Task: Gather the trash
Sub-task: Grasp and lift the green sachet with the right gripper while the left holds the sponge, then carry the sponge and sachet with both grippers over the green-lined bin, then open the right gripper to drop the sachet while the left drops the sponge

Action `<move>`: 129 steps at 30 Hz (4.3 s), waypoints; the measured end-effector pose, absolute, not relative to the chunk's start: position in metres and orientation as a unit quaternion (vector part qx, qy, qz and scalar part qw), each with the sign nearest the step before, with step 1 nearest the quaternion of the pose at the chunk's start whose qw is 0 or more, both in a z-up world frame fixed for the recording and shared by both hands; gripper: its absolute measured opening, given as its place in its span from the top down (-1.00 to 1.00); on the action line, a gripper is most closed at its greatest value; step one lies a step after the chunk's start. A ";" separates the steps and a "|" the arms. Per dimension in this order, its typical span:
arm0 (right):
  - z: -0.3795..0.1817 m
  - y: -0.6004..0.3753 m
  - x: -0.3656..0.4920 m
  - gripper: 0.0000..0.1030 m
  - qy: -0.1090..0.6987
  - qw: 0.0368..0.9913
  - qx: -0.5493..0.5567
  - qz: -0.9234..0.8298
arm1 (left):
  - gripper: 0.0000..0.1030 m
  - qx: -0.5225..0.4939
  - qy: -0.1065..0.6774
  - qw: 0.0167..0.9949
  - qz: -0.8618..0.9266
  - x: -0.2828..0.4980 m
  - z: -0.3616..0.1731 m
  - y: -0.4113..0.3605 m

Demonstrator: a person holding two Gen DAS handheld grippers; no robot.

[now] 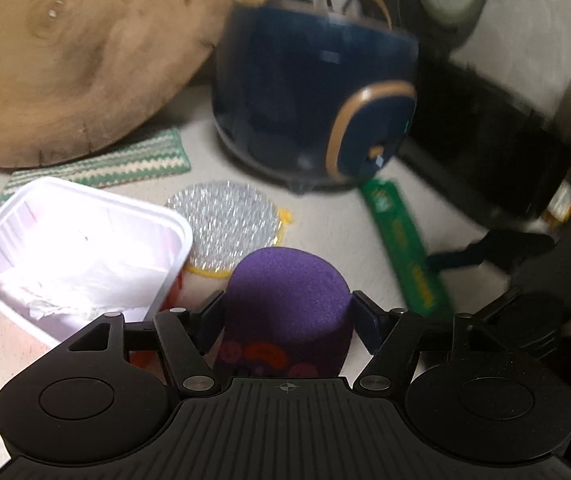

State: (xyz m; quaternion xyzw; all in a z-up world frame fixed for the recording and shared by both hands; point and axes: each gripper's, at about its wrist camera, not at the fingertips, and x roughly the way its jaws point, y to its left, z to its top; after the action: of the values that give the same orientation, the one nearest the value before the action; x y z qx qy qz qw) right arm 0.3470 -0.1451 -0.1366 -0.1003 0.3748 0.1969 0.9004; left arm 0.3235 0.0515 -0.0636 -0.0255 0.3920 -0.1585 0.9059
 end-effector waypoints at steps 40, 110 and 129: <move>-0.079 -0.065 0.181 0.33 0.303 0.937 -0.035 0.172 | -0.40 -0.280 0.270 0.921 0.018 -0.014 -0.027 0.292; -0.423 0.067 0.066 0.88 0.647 0.705 -0.125 0.262 | -0.39 -0.458 0.596 0.654 0.082 -0.076 -0.419 0.255; -0.461 0.086 0.088 0.65 0.649 0.697 -0.153 0.263 | -0.38 -0.369 0.620 0.692 -0.014 -0.085 -0.421 0.207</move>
State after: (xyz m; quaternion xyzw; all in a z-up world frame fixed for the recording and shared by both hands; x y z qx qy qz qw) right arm 0.0881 0.0865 -0.4609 -0.1528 0.6489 0.2629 0.6975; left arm -0.0852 0.2066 -0.4208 -0.3694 0.6197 -0.0144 0.6924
